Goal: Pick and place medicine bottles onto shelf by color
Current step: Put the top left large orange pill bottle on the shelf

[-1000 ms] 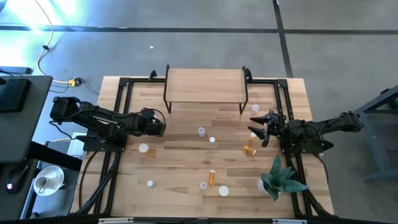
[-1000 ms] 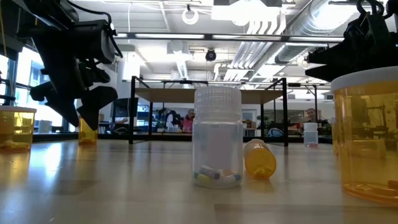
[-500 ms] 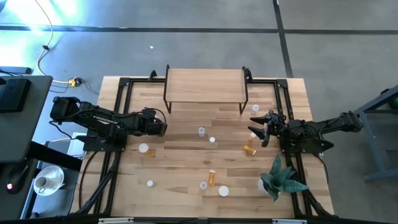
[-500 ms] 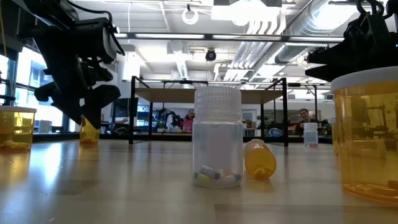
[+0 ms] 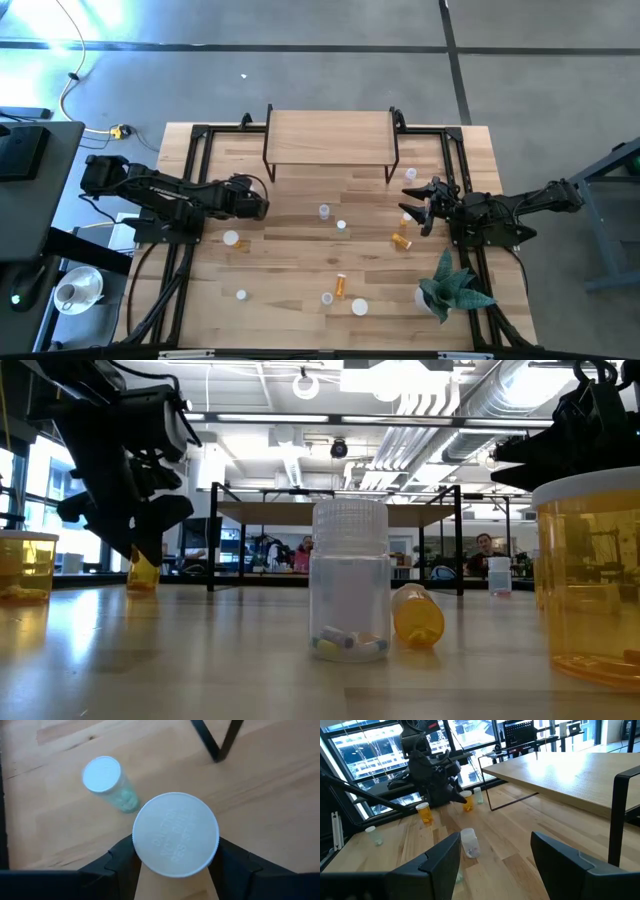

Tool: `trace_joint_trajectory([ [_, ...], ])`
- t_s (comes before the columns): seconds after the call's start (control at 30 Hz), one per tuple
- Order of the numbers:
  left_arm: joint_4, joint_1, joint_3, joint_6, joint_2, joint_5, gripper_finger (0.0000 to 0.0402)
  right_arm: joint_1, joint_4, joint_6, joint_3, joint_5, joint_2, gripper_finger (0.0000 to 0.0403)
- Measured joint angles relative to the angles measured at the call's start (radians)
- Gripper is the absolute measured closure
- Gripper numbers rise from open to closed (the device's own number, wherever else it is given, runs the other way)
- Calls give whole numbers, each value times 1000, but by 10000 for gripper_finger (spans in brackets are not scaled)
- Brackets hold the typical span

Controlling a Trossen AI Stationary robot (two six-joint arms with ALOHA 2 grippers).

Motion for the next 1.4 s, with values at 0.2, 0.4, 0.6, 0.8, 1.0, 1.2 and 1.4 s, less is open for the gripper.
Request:
trace_joint_trajectory([
  [0.2, -2, -21, 55, 58, 0, 6, 213, 0, 0, 0, 0, 0, 0, 171],
  [0.4, -2, -60, 115, 113, 0, 5, 213, 0, 0, 0, 0, 0, 0, 171],
  [0.6, -1, -115, 172, 160, 0, 0, 213, 0, 0, 0, 0, 0, 0, 171],
  [0.8, -1, -138, 253, 265, 0, -6, 213, 0, 0, 0, 0, 0, 0, 171],
  [1.0, 1, -119, 361, 428, 0, -5, 213, 0, 0, 0, 0, 0, 0, 171],
  [1.2, 1, -40, 488, 634, 0, -5, 213, 0, 0, 0, 0, 0, 0, 171],
  [1.4, 4, 96, 590, 806, 0, 9, 213, 0, 0, 0, 0, 0, 0, 171],
])
